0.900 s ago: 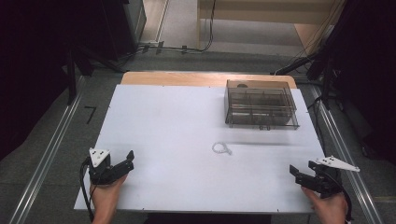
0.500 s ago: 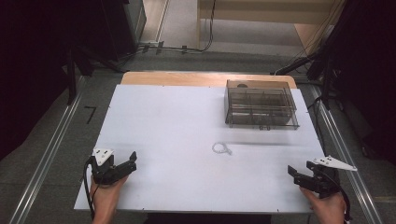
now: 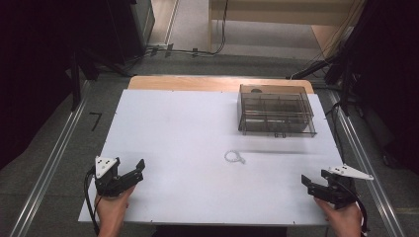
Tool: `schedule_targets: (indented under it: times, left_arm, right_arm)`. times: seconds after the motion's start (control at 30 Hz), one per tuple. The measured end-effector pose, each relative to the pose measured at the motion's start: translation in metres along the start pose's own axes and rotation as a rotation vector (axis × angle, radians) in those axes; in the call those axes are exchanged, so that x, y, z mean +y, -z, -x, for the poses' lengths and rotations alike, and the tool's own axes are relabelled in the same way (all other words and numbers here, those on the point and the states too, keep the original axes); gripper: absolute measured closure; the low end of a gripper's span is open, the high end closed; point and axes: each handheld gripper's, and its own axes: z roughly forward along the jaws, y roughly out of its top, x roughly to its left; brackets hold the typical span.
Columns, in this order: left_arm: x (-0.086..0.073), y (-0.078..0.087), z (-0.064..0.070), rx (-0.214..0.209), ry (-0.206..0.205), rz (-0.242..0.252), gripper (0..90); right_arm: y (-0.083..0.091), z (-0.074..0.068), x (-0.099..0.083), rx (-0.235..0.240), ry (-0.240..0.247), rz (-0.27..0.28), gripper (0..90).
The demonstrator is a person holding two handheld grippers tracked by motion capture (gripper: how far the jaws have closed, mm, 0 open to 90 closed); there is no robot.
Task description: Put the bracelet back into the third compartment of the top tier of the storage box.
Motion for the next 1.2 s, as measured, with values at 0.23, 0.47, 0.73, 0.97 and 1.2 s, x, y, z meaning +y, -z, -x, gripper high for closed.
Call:
schedule_targets:
  times: [0.23,0.47,0.73,0.97,1.2]
  left_arm:
    - [0.0,0.0,0.0,-0.013,0.009,-0.018,5.3]
    - [0.0,0.0,0.001,0.011,-0.016,-0.011,5.8]
    - [0.0,0.001,0.001,0.043,-0.021,0.002,6.6]
    - [-0.001,0.0,0.001,0.044,-0.023,-0.004,6.9]
    - [-0.001,0.0,0.001,0.046,-0.027,-0.006,6.9]
  right_arm:
    - [-0.002,-0.003,0.001,0.004,0.009,-0.005,21.8]
    - [-0.004,-0.006,0.003,0.009,0.02,-0.006,21.8]
    - [-0.006,-0.01,0.005,0.013,0.029,-0.004,21.9]
    - [-0.009,-0.019,0.01,0.024,0.055,0.002,21.9]
    - [-0.013,-0.027,0.015,0.039,0.067,0.004,21.9]
